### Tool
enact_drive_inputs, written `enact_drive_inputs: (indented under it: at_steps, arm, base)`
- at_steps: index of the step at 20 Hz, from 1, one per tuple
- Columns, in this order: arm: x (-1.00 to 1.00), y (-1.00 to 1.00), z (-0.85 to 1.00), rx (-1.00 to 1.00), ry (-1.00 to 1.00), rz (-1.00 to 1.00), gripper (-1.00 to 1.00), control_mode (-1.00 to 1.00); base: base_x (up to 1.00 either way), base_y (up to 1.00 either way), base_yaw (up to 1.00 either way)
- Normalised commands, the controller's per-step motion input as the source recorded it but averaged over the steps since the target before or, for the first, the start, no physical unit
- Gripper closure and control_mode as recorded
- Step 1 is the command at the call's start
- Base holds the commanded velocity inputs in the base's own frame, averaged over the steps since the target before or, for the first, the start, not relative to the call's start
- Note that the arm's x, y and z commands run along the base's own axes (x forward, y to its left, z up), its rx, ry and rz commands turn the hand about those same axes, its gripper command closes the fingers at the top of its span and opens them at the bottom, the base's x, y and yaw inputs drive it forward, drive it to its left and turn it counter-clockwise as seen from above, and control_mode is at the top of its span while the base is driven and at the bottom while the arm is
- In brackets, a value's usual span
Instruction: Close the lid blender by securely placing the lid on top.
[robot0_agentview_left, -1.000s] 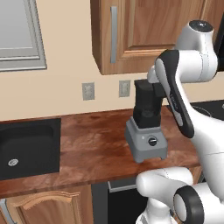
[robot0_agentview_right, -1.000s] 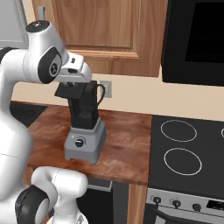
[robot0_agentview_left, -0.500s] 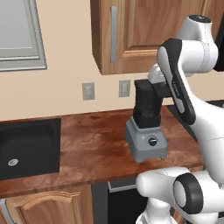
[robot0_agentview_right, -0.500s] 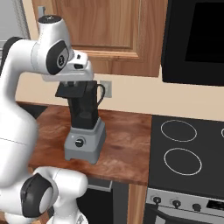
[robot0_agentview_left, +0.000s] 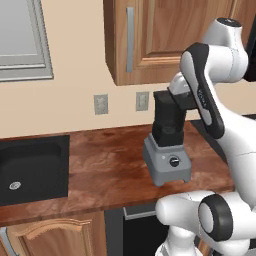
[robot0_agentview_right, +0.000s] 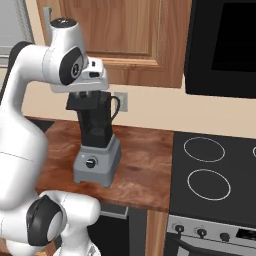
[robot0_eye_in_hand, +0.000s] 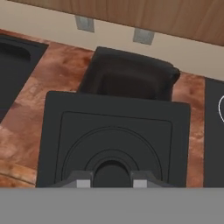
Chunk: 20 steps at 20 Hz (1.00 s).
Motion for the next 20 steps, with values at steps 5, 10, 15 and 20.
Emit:
enact_drive_inputs:
  at_steps: [5, 10, 15, 20]
  arm:
    - [0.42, 0.01, -0.01, 0.00, -0.01, 0.01, 1.00, -1.00]
    - [0.41, 0.00, 0.00, 0.00, 0.00, 0.00, 1.00, -1.00]
    - [0.32, 0.00, 0.00, 0.00, 0.00, 0.00, 1.00, -1.00]
    - [0.16, 0.00, 0.00, 0.00, 0.03, 0.00, 1.00, -1.00]
  base:
    - [0.00, 0.00, 0.00]
    - [0.00, 0.00, 0.00]
    - [0.00, 0.00, 0.00]
    - [0.00, 0.00, 0.00]
